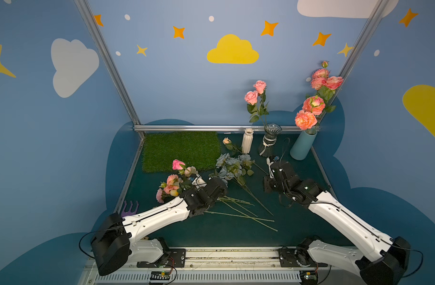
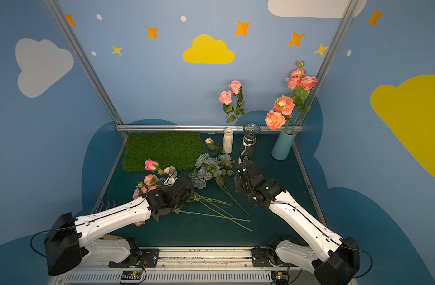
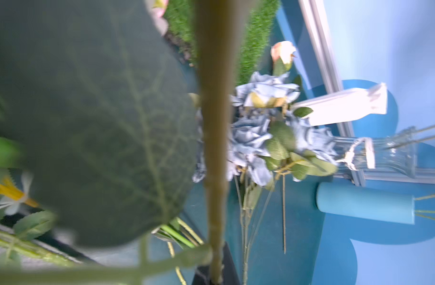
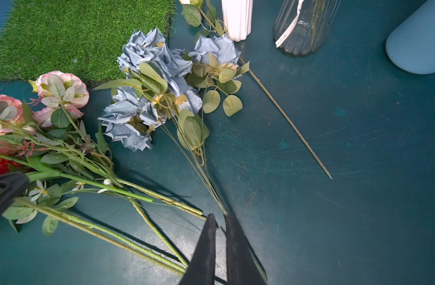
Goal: Place the pink flowers into the vase
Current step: Pick up the flower at the center of the board, then place the flower at the center of the board.
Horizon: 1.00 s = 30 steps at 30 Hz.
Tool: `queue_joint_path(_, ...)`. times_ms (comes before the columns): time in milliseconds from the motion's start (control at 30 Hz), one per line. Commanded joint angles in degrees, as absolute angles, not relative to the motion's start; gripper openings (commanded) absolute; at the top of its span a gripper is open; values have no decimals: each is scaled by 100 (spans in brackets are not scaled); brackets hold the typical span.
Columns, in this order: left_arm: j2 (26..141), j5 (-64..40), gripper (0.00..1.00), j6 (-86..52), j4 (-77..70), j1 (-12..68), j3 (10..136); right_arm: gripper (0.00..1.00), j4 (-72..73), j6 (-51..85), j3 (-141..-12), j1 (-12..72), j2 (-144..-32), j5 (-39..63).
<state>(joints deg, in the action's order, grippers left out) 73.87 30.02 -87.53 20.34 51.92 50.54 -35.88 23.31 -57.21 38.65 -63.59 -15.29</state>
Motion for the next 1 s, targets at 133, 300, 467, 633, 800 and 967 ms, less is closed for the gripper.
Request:
queue_joint_path(133, 8187, 2704, 3, -7318, 1756, 5118, 6005, 12, -3689, 2302, -5805, 3780, -5924, -1768)
queue_joint_path(300, 9284, 1836, 2, -6915, 1218, 5128, 7054, 13, -3515, 2187, -5722, 3775, -5476, -1780)
queue_joint_path(467, 10274, 1326, 2, -6656, 957, 5281, 8159, 12, -3621, 2136, -5757, 3762, -5246, -1934)
queue_joint_path(633, 11327, 757, 2, -6615, 933, 5290, 9118, 12, -3615, 2144, -5708, 3745, -5125, -1930)
queue_joint_path(800, 12314, 229, 3, -6608, 623, 5137, 9900, 12, -3603, 2151, -5678, 3711, -5100, -1845)
queue_joint_path(967, 12738, 114, 18, -6738, 143, 4988, 10128, 12, -3597, 2144, -5651, 3691, -5039, -1826)
